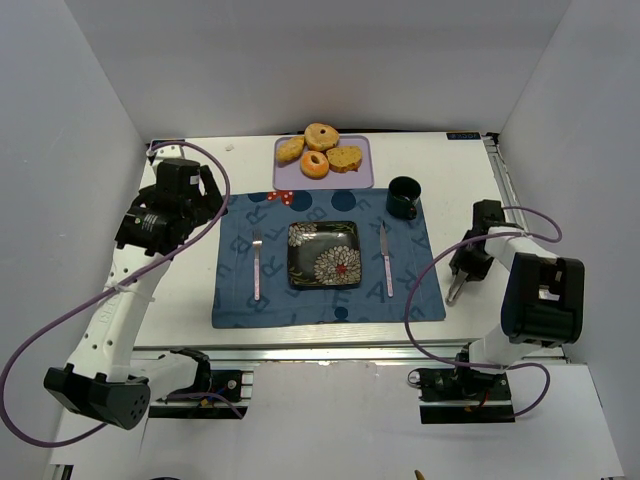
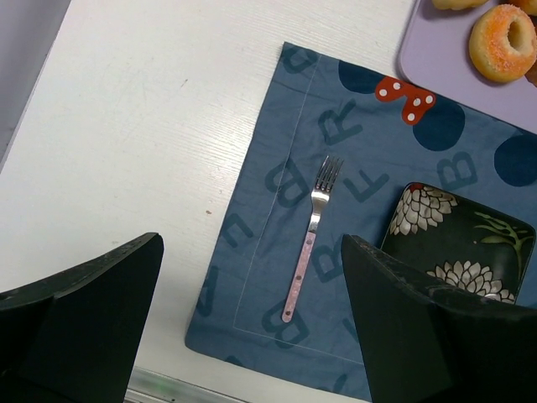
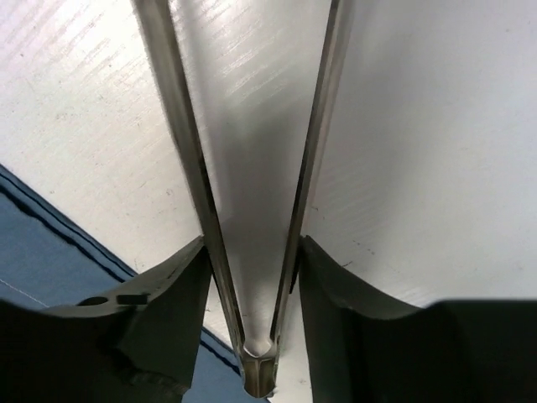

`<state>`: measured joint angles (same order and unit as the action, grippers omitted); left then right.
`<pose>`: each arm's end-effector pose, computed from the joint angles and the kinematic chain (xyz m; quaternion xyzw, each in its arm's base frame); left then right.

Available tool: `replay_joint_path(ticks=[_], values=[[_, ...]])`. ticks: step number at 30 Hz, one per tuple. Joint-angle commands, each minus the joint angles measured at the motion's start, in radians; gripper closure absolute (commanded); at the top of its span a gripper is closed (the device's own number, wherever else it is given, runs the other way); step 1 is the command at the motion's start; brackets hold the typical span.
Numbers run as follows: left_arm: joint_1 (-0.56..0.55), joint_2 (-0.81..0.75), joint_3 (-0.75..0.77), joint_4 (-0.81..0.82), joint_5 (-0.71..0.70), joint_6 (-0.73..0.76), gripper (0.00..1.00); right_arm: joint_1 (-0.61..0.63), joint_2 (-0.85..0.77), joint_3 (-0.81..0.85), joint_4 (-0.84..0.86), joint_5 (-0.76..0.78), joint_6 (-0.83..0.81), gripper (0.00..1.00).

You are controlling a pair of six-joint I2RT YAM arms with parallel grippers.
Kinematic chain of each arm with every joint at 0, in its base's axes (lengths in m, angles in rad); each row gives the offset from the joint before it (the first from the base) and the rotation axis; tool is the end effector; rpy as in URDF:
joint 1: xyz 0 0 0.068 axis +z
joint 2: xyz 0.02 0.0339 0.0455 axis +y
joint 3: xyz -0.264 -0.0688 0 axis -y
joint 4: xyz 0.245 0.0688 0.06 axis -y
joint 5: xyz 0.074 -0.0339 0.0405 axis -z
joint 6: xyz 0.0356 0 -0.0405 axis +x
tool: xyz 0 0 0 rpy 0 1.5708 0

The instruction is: Place the bread

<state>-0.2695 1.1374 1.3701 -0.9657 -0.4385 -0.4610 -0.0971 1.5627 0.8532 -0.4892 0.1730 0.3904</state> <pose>0.2090 -0.0420 0.3969 -0.1733 0.8791 0.0438 0.4418 0.2806 -0.0335 0.1618 0.2518 0.9463 -0.0571 0.1947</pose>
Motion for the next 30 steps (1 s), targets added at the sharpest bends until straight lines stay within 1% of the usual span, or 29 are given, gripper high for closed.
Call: replay_joint_path(ticks=[1,3,4,5,7,8,9,10,11,12,13,14,17,18,19,20,21,23,24,25,27,30], values=[[0.0,-0.004,0.034,-0.001,-0.02,0.001,0.02,-0.001,0.007,0.064,0.08,0.013,0.015,0.53],[0.0,-0.005,0.035,0.004,-0.02,-0.001,0.02,-0.001,-0.058,0.119,0.009,0.055,-0.005,0.56],[0.0,-0.004,0.037,0.01,-0.02,-0.001,0.02,-0.001,-0.11,0.188,-0.018,0.068,-0.015,0.56],[0.0,-0.002,0.035,0.012,-0.02,-0.002,0.02,-0.001,-0.133,0.229,-0.081,0.086,-0.031,0.55],[0.0,0.001,0.034,0.022,-0.017,-0.002,0.02,0.0,-0.193,0.318,-0.133,0.08,-0.051,0.54],[0.0,0.004,0.032,0.028,-0.011,-0.002,0.02,0.002,-0.208,0.41,-0.152,0.074,-0.067,0.53],[0.0,0.005,0.024,0.033,-0.003,-0.005,0.02,0.008,-0.219,0.455,-0.187,0.053,-0.071,0.52],[0.0,0.008,0.02,0.045,0.001,-0.005,0.02,0.013,-0.228,0.498,-0.199,0.037,-0.077,0.52],[0.0,0.013,0.017,0.051,0.013,-0.007,0.02,0.02,-0.225,0.58,-0.21,0.005,-0.079,0.52],[0.0,0.016,0.017,0.059,0.02,-0.008,0.02,0.04,-0.217,0.618,-0.222,-0.013,-0.079,0.52],[0.0,0.021,0.017,0.062,0.026,-0.01,0.02,0.054,-0.196,0.653,-0.229,-0.029,-0.078,0.52],[0.0,0.028,0.02,0.065,0.033,-0.008,0.02,0.071,-0.181,0.728,-0.232,-0.049,-0.076,0.52],[0.0,0.048,0.038,0.064,0.044,0.005,0.02,0.167,-0.1,0.843,-0.238,-0.072,-0.084,0.52],[0.0,0.051,0.043,0.065,0.053,0.011,0.02,0.218,-0.049,0.921,-0.232,-0.081,-0.084,0.52],[0.0,0.055,0.049,0.065,0.061,0.015,0.02,0.243,-0.018,0.963,-0.229,-0.093,-0.085,0.53],[0.0,0.059,0.05,0.068,0.069,0.022,0.02,0.294,0.014,1.007,-0.227,-0.11,-0.085,0.53],[0.0,0.062,0.053,0.071,0.087,0.027,0.02,0.319,0.084,1.097,-0.226,-0.125,-0.09,0.53],[0.0,0.064,0.06,0.073,0.107,0.039,0.02,0.365,0.16,1.19,-0.218,-0.15,-0.087,0.53],[0.0,0.064,0.061,0.074,0.118,0.044,0.02,0.397,0.239,1.277,-0.218,-0.164,-0.082,0.53],[0.0,0.059,0.067,0.076,0.121,0.05,0.02,0.41,0.278,1.317,-0.218,-0.164,-0.065,0.53],[0.0,0.05,0.072,0.074,0.119,0.059,0.02,0.427,0.369,1.397,-0.215,-0.219,-0.045,0.54],[0.0,0.045,0.08,0.058,0.107,0.071,0.02,0.435,0.437,1.405,-0.157,-0.27,0.002,0.54]])
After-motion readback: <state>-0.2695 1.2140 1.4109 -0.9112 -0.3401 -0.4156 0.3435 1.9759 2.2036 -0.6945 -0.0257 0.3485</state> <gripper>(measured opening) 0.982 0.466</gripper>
